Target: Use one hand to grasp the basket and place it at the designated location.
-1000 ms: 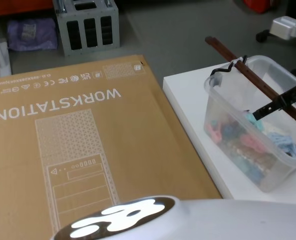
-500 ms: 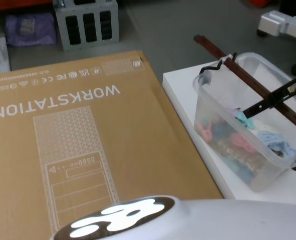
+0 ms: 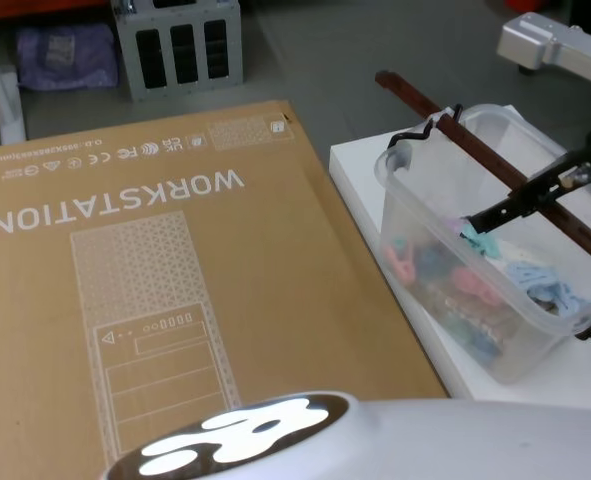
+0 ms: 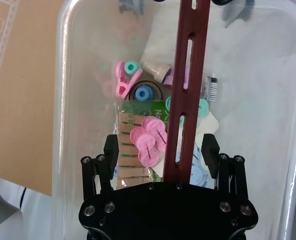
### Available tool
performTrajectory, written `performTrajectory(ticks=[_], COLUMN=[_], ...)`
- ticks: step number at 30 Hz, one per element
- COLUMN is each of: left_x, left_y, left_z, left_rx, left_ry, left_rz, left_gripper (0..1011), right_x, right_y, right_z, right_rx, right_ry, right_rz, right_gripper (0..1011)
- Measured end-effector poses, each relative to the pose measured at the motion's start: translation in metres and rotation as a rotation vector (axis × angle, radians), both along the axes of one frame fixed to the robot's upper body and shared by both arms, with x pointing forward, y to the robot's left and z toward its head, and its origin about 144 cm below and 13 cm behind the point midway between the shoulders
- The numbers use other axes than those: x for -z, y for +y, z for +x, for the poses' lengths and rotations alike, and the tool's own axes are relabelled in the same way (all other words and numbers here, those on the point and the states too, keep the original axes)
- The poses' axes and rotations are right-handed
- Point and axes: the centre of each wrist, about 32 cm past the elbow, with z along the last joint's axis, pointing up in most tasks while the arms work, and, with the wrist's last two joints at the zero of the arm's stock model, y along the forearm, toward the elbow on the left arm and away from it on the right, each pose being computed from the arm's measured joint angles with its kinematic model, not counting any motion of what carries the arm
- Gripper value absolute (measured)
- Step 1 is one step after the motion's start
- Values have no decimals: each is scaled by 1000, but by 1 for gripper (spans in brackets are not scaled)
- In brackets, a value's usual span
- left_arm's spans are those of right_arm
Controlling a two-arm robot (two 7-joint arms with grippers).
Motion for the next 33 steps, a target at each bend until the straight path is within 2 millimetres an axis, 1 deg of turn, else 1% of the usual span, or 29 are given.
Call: performTrajectory(ticks=[13, 18, 27, 33], left_x=[0, 0, 0, 0], left_y=[0, 0, 0, 0], left_z=[0, 0, 0, 0], left_rx=[0, 0, 0, 0], left_ry=[0, 0, 0, 0], left_rz=[0, 0, 0, 0], left_gripper=[0, 0, 0, 0], right_x=[5, -6, -17, -28], right_y=[-1, 0, 3, 3], right_z=[-1, -3, -11, -21], right_rx=[-16, -10, 7, 5], right_ry=[-27, -72, -115, -146], right_rz=[20, -9, -39, -42], right_gripper=[1000, 1000, 1000, 1000])
